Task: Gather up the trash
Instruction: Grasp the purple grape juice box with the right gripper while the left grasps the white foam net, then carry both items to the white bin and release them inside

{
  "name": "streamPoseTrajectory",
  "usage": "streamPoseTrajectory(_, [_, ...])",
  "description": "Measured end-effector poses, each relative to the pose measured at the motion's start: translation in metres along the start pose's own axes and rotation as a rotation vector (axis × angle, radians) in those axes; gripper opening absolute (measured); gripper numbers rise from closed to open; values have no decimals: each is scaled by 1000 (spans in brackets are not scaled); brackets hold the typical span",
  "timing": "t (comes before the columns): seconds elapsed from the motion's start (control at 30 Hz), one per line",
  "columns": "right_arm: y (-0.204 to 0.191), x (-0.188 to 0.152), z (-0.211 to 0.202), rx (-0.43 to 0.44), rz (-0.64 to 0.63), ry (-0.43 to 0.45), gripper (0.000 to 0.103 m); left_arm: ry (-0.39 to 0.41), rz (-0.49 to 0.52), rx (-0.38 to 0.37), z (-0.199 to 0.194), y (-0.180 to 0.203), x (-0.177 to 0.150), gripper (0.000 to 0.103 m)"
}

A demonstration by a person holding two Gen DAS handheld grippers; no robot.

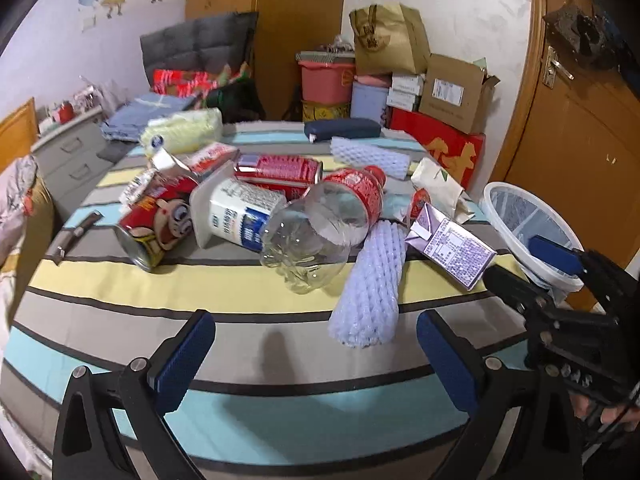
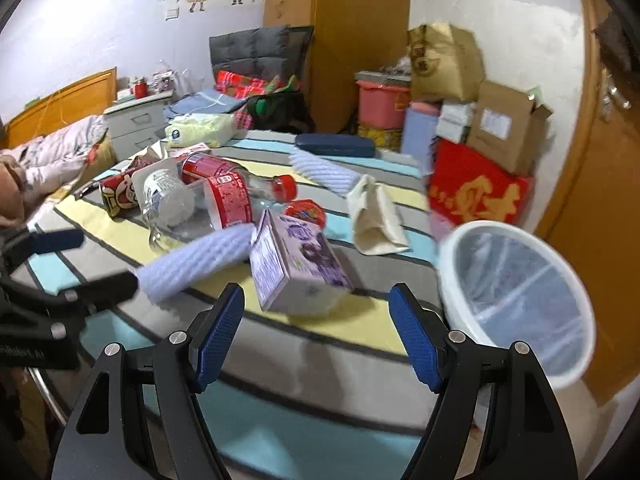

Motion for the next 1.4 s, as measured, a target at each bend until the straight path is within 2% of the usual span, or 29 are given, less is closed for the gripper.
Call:
streamPoseTrajectory(0.17, [12,5,19,96,119,-49,76,-49,20,-42,22,3,5,99])
streamPoseTrajectory(0.27, [15,7,26,105,135,-65,76,-53,25,-45,30,3,10,99])
streamPoseTrajectory(0.37, [13,7,32,150,140,-85,76,-73,48,-60,38,7,13,99])
streamPoseTrajectory(0.43, [15,8,37,185,153,-104,76,-94,62,-78,43,10,15,94])
streamPoseTrajectory(0.63, [24,3,43,209,182,-139,76,-124,55,-109,56,17,19,88])
streamPoseTrajectory(0.73, [26,2,45,221,191,-146,70,-133,59,-123,60,23,20,85])
streamPoseTrajectory(0.83, [30,2,44,206,186,-142,59,-144,72,-125,64,31,19,78])
streamPoseTrajectory(0.93, [34,2,44,172,170,-140,59,-147,91,-114,69,37,20,73])
streamPoseTrajectory(1.0, [34,3,42,170,171,-133,59,-157,102,-129,71,43,19,65])
streamPoseTrajectory(1.13, [38,3,41,154,177,-124,59,-161,128,-122,73,51,17,56])
streamPoseTrajectory(1.4, [42,2,36,131,181,-94,58,-166,115,-132,69,56,15,34])
Point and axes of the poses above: each gripper's, at about its wrist camera, not at the fingertips, and z roughly the way its jaws point, y to its right, x to its top, the point moved 5 cm from there along z, roughly the way its jaws point, and after that the axes turned 4 degrees about -z, right-handed, at the moved point
